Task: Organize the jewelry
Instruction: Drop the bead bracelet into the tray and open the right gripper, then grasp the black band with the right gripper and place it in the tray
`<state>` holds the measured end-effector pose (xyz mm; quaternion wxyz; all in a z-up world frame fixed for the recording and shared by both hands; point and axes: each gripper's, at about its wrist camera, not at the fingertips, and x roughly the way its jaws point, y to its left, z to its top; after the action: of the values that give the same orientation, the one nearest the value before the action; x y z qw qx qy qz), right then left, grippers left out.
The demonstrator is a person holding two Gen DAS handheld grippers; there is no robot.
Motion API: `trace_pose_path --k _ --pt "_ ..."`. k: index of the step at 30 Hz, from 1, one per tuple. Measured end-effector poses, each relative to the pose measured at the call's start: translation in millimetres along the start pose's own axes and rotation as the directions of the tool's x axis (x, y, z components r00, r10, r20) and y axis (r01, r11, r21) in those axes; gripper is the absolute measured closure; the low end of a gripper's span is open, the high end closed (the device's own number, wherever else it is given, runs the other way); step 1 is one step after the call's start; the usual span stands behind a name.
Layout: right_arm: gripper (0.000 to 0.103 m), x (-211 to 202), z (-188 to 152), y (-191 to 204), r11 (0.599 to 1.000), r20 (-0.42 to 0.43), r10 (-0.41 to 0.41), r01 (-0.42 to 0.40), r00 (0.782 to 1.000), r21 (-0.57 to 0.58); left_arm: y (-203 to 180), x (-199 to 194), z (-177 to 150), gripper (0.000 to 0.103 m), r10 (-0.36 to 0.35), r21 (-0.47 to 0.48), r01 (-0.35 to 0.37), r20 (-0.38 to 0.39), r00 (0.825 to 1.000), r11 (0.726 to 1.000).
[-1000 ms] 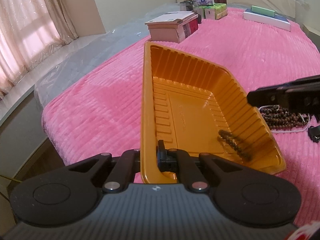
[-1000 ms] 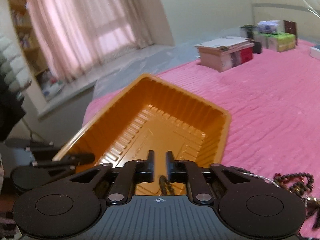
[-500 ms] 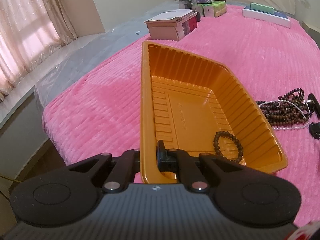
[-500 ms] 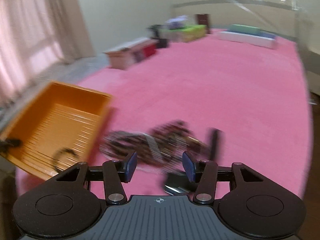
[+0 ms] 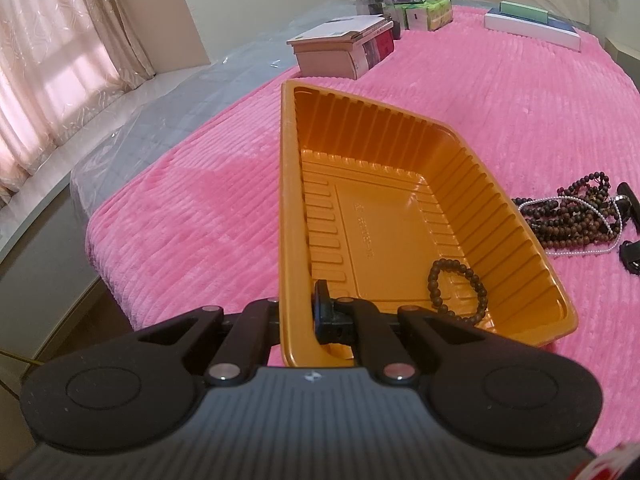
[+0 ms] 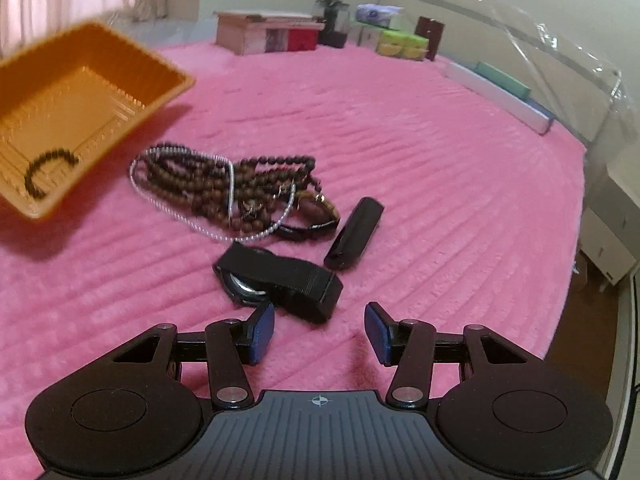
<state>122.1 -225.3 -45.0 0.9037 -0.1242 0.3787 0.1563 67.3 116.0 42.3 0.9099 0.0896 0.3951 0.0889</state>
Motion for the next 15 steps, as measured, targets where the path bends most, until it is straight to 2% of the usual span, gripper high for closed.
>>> trace_pose_path --k 4,6,9,12,15 --pt "0.054 0 3 1 1.000 0.036 -0.007 0.008 0.999 -0.012 0 0 0 0.100 -0.002 0.004 0.002 -0.001 1.000 1.000" --pt "0.074 0 5 4 0.999 0.038 -0.018 0.019 0.999 -0.031 0 0 0 0.100 -0.002 0.004 0.002 0.000 1.000 1.000" --pt "0.086 0 8 5 0.999 0.030 -0.029 0.030 0.999 -0.039 0 0 -1 0.100 -0.003 0.003 0.003 0.003 1.000 1.000" --pt "0.093 -3 8 2 0.999 0.035 -0.035 0.036 0.999 -0.012 2 -1 -2 0.100 -0.006 -0.004 0.006 0.004 1.000 1.000" --pt "0.096 -10 10 -3 0.999 0.054 -0.031 0.030 0.998 0.025 2 -1 -2 0.100 -0.006 -0.005 0.006 0.004 1.000 1.000"
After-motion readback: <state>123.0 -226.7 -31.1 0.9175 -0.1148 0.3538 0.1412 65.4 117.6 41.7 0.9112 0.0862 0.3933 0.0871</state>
